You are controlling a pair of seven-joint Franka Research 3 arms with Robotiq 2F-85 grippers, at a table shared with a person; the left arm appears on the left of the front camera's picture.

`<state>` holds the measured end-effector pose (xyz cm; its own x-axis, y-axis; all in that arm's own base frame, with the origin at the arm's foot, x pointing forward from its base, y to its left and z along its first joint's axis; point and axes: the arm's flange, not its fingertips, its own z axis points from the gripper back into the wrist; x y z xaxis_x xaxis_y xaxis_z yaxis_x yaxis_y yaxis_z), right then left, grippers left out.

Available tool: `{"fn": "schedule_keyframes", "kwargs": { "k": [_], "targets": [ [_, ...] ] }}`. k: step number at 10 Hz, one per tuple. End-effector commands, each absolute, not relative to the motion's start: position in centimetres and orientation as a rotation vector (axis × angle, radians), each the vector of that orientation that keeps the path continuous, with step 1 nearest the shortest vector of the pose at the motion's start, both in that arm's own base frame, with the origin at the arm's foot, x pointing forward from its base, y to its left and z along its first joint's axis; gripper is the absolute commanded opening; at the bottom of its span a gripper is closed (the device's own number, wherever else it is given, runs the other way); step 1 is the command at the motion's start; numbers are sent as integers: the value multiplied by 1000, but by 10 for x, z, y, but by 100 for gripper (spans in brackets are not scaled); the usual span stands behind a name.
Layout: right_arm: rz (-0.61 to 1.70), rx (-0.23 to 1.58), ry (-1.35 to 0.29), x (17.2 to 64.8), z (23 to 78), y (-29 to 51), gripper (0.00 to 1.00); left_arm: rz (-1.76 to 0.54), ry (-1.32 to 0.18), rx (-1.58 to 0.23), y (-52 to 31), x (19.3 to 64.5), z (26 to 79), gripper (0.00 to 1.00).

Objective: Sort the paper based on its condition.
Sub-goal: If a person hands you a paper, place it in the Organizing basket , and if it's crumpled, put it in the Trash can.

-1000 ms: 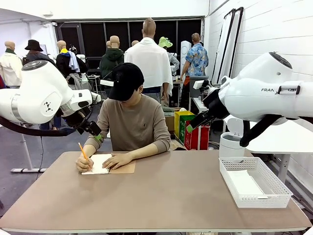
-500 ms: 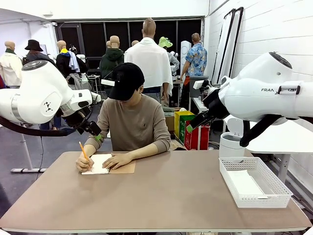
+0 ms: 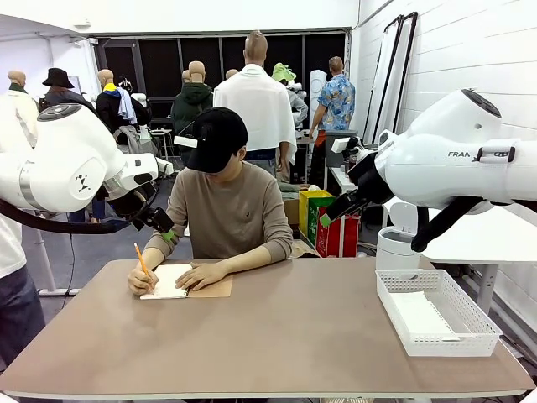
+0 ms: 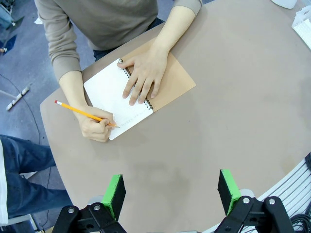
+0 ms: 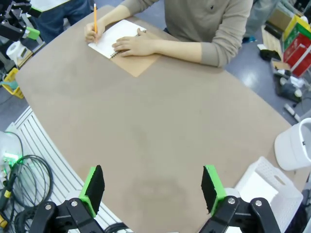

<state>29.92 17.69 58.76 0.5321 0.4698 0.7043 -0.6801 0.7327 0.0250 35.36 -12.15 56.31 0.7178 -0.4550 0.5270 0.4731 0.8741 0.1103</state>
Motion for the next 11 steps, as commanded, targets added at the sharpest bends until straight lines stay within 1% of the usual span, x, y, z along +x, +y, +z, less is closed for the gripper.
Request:
{"fn": "schedule_keyframes", "kwargs": {
  "k": [1,11],
  "targets": [
    [700,309,-730,299,589,178,100,-515,-574,-31,-120,353,563,100],
    [700,309,-730,299,589,178,100,-515,-574,-31,-120,353,563,100]
  ]
}}
